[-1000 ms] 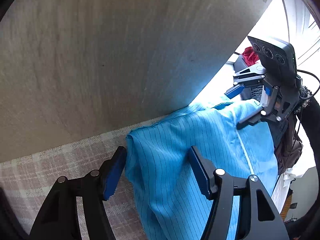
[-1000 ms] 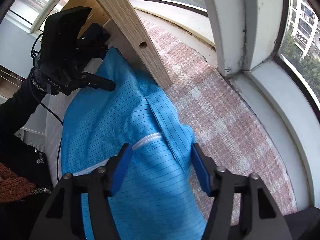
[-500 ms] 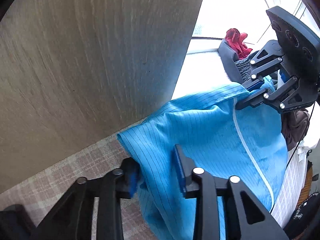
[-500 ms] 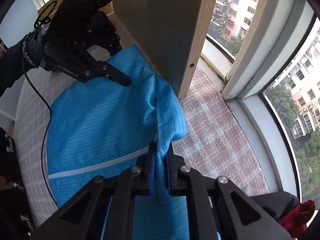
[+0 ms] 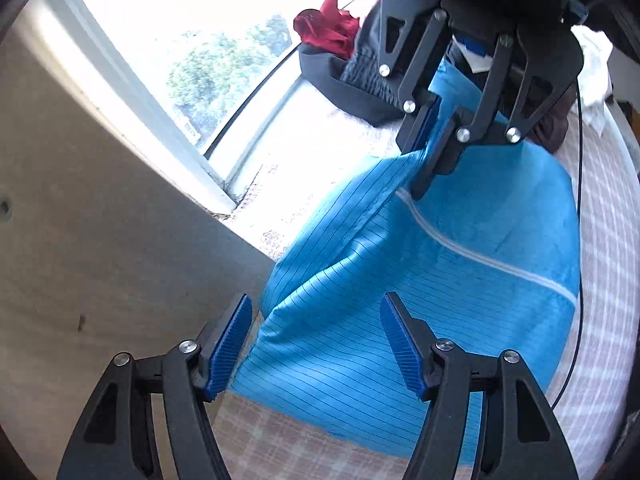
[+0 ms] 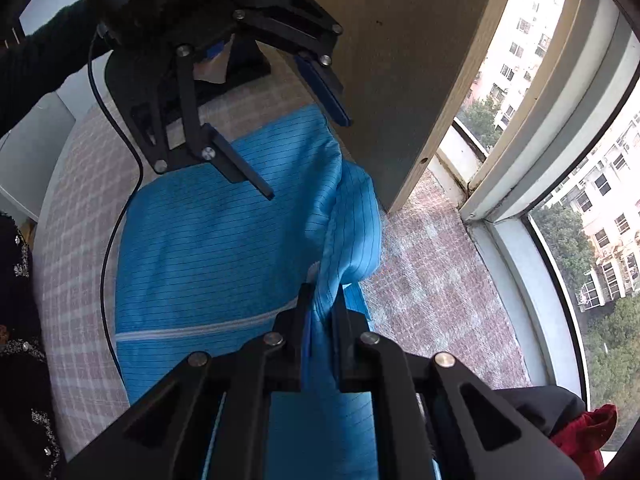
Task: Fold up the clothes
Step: 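Grasp the blue coat's edge with both grippers, then lift the coat with both grippers, carry it onto the open bed, release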
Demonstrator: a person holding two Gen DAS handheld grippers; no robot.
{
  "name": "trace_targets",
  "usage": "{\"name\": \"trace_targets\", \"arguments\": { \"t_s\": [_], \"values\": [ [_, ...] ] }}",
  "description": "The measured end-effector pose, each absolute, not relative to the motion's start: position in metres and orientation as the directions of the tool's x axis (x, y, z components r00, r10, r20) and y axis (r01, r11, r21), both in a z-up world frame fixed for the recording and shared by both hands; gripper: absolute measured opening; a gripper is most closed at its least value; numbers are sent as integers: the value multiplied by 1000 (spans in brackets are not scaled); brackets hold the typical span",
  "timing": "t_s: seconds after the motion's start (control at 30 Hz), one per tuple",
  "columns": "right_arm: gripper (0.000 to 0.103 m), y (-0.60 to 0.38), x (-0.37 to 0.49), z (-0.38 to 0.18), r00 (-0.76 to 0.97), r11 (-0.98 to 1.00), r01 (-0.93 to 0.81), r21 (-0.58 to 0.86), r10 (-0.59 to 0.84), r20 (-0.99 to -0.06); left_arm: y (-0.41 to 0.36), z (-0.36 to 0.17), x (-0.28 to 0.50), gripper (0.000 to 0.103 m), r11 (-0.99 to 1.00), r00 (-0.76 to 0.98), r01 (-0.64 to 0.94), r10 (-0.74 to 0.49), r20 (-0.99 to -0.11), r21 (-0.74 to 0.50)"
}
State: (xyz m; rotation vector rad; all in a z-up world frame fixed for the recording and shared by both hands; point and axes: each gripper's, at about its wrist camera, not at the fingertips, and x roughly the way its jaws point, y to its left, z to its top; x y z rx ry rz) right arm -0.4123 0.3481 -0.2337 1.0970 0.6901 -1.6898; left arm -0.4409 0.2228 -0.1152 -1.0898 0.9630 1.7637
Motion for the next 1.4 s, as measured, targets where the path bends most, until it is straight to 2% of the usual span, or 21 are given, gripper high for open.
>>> {"name": "trace_targets", "arguments": {
  "t_s": [0.27, 0.33, 0.37, 0.4, 0.47, 0.53, 0.57, 0.63, 0.8, 0.93, 1.0, 1.03, 1.17, 1.27, 1.4],
  "values": [
    [8, 355, -406, -226, -96, -328, 942, 71, -465, -880, 255, -143, -466, 64, -236, -113, -970, 232, -966, 56],
    [8, 358, -404, -223, -91, -325, 942, 79, -477, -874, 258, -153, -468, 51, -236, -11, -970, 238, -971, -47],
    [8, 360, -405, -223, -92, -332, 939, 85, -482, -872, 258, -156, -468, 26, -239, 30, -967, 243, -970, -90],
    [8, 361, -408, -225, -92, -342, 935, 91, -482, -871, 258, -158, -468, 19, -242, 47, -964, 246, -968, -109],
    [9, 365, -414, -229, -83, -357, 928, 110, -483, -872, 258, -159, -467, 13, -244, 67, -961, 252, -965, -131],
    [17, 368, -421, -230, -86, -380, 917, 118, -478, -874, 257, -156, -464, 11, -241, 42, -965, 250, -967, -104],
    [32, 371, -424, -230, -86, -387, 914, 119, -473, -877, 256, -156, -463, 11, -245, 37, -964, 248, -968, -100],
    [51, 375, -429, -231, -85, -388, 915, 111, -455, -887, 254, -154, -463, 10, -254, 27, -963, 244, -969, -90],
    [55, 367, -435, -255, -158, -333, 942, -38, -342, -926, 254, -155, -462, 9, -260, 18, -962, 239, -971, -82],
    [55, 358, -458, -285, 58, -308, 935, 177, -359, -932, 254, -157, -462, 9, -261, 14, -962, 235, -972, -77],
    [55, 356, -465, -296, 115, -310, 921, 237, -365, -924, 254, -159, -464, 9, -263, 17, -961, 234, -972, -80],
    [54, 357, -469, -299, 140, -322, 908, 270, -374, -917, 254, -161, -465, 9, -264, 18, -961, 232, -973, -80],
    [13, 361, -474, -297, 171, -352, 879, 322, -399, -901, 254, -169, -471, 9, -284, 10, -956, 221, -975, -74],
    [8, 359, -460, -277, 119, -363, 892, 269, -387, -915, 253, -160, -464, 9, -283, -13, -958, 220, -975, -51],
    [7, 354, -429, -237, 11, -403, 898, 174, -374, -927, 248, -124, -440, 8, -283, -56, -959, 237, -970, -14]
  ]
}}
